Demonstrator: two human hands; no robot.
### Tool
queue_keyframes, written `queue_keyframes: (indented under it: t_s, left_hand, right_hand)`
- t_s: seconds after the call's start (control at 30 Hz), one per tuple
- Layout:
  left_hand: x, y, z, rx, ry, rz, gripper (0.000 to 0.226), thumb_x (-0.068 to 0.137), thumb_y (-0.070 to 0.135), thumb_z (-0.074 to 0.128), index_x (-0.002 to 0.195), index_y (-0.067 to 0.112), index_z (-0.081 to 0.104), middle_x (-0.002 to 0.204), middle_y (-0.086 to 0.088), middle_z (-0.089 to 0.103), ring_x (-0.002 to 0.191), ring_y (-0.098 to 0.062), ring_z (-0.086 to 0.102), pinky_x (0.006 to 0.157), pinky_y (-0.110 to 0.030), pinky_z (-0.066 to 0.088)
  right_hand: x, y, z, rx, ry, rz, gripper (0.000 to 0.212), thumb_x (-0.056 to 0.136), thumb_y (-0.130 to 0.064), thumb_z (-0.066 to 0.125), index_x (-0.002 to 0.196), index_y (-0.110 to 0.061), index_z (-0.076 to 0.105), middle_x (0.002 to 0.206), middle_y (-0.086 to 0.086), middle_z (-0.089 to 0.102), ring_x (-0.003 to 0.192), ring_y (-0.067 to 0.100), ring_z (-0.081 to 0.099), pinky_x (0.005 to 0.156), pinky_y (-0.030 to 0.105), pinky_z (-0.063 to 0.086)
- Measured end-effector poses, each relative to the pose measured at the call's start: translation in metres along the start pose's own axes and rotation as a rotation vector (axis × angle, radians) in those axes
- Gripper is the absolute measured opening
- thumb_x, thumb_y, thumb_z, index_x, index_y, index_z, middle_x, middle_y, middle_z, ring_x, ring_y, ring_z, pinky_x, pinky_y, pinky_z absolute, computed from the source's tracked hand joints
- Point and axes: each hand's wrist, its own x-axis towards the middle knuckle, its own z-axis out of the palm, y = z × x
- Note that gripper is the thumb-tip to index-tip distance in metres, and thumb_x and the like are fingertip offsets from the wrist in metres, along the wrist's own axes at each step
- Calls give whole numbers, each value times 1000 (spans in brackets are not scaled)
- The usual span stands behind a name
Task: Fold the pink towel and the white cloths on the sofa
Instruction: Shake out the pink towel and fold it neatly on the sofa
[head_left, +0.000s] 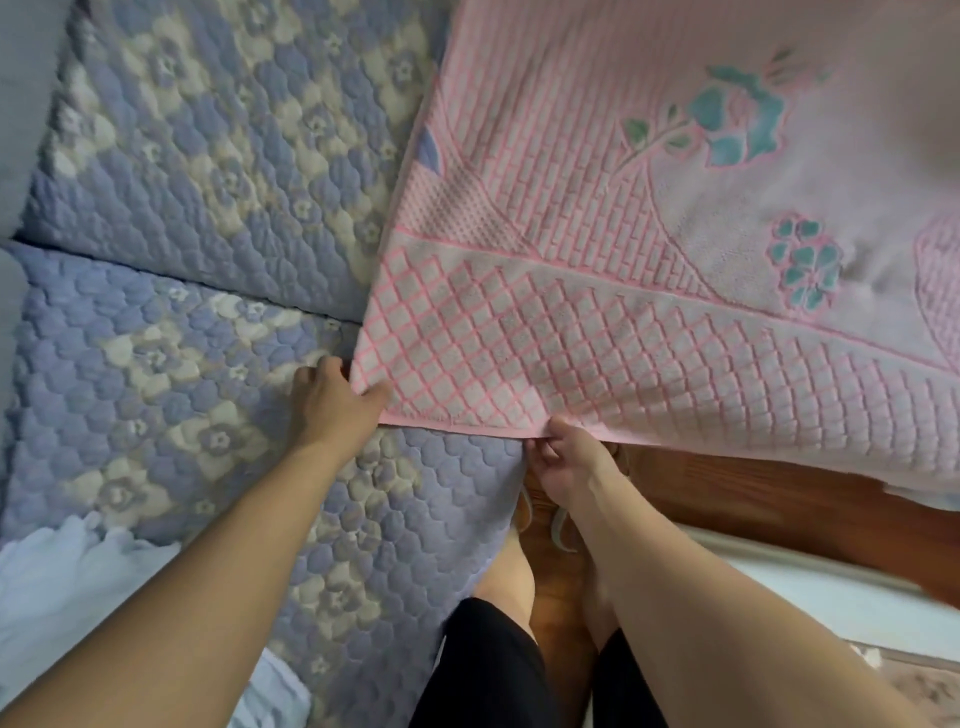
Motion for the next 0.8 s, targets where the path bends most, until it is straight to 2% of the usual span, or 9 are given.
queue_keyframes:
  t_s: [0.07,0.13,0.23,0.3,0.43,0.53,0.63,0.7,0.8]
  left_hand:
    - [-1,14,2,34,21,13,54,88,44,68,123,6,53,129,-18,43,116,-38,50,94,-42,42]
    - [-3,27,-2,-6,-11,9,52,91,41,67,125,3,57,130,-16,51,113,-36,55,89,-38,44]
    - [-19,39,-19,-663,-233,-100,38,91,20,69,127,9,62,120,-11,71,105,-28,69,95,-42,53]
    - [-39,44,-37,-889,-315,-83,32,94,12,65,126,12,64,116,-9,74,106,-27,71,97,-46,54]
    - [-57,47,-58,-864,-256,11,27,97,1,59,120,13,64,105,-5,76,90,-17,75,70,-33,63]
    - [-52,44,-61,-707,-230,-21,11,95,8,65,105,12,66,89,-5,74,58,-15,64,39,-19,42]
    - [-49,44,-55,-589,-214,-75,18,89,20,74,103,9,71,105,-12,73,81,-27,68,72,-43,60]
    - [-55,55,-48,-574,-171,-96,24,93,17,70,116,10,69,111,-12,73,98,-28,70,96,-52,53]
    - [-65,70,-36,-671,-50,-108,33,94,6,62,127,8,63,113,-10,70,101,-28,69,93,-44,52]
  right_hand:
    - [2,0,-9,1,-53,18,8,101,-8,55,93,-6,57,57,7,60,44,13,53,57,27,54]
    - [-5,-2,-20,70,-118,51,11,99,-17,59,94,-7,61,78,9,66,69,20,62,66,31,56]
    - [-20,-19,-32,314,-203,59,25,97,-29,64,99,-4,69,111,19,71,103,35,70,91,47,57]
    - [-33,-33,-39,479,-276,33,34,99,-31,61,96,0,75,104,26,73,86,40,75,74,52,62]
    - [-40,-49,-83,568,-233,-143,41,99,-35,60,130,-8,65,113,14,75,101,28,74,85,44,56]
    - [-45,-77,-135,589,-155,-233,34,101,-25,56,127,-4,62,124,13,71,110,24,70,90,44,55]
    - [-40,-120,-191,625,-53,-215,19,102,-26,53,110,-11,63,132,12,64,114,28,64,89,47,51]
    - [-35,-139,-216,586,9,-211,27,102,-29,54,122,-11,59,136,12,60,116,28,61,95,45,48]
    - [-23,-158,-231,533,17,-150,36,104,-32,51,132,-9,53,135,13,53,121,30,52,106,47,40]
